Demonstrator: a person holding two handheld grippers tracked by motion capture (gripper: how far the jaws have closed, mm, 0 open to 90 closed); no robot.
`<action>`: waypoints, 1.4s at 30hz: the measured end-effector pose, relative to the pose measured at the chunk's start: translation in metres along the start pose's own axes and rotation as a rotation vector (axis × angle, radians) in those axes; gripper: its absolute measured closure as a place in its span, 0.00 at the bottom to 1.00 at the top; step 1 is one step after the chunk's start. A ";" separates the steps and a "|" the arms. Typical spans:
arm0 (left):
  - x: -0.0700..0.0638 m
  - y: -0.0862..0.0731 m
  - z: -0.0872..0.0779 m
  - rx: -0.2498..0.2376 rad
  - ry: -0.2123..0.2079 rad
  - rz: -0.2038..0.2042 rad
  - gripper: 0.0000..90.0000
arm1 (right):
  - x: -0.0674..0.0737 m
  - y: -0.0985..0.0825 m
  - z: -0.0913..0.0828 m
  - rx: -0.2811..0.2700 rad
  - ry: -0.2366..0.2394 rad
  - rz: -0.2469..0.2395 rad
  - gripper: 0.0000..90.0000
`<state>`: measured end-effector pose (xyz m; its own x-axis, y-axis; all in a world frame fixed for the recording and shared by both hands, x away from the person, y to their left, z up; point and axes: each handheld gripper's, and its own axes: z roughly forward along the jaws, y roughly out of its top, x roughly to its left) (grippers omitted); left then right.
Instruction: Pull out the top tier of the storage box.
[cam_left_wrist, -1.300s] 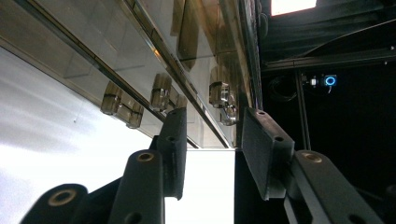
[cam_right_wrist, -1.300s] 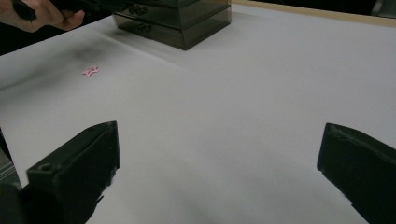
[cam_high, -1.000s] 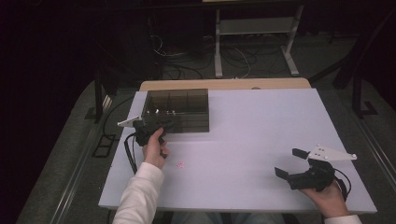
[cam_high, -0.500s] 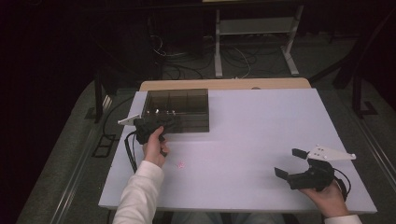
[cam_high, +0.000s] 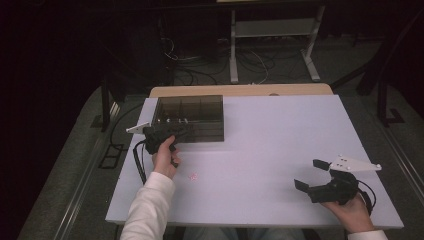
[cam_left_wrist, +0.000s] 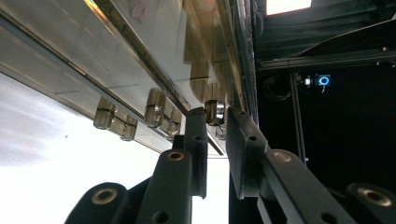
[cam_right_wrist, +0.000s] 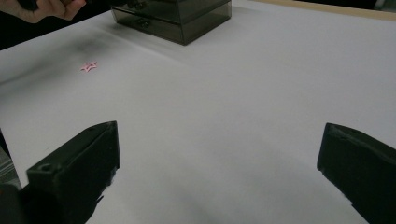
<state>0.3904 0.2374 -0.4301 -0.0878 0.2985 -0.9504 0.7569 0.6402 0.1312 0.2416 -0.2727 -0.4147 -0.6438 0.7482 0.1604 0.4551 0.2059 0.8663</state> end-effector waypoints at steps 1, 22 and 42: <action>0.001 0.000 0.000 0.000 -0.002 0.003 0.88 | 0.000 0.000 0.000 0.001 0.000 -0.001 0.00; 0.005 -0.003 0.000 -0.022 -0.034 0.020 0.90 | 0.002 0.000 0.002 0.027 0.008 -0.011 0.00; 0.005 -0.005 0.000 -0.025 -0.037 0.038 0.91 | 0.000 0.000 0.004 0.037 0.005 -0.019 0.00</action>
<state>0.3857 0.2358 -0.4358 -0.0351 0.2967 -0.9543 0.7429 0.6464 0.1737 0.2439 -0.2697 -0.4171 -0.6551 0.7411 0.1467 0.4653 0.2428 0.8512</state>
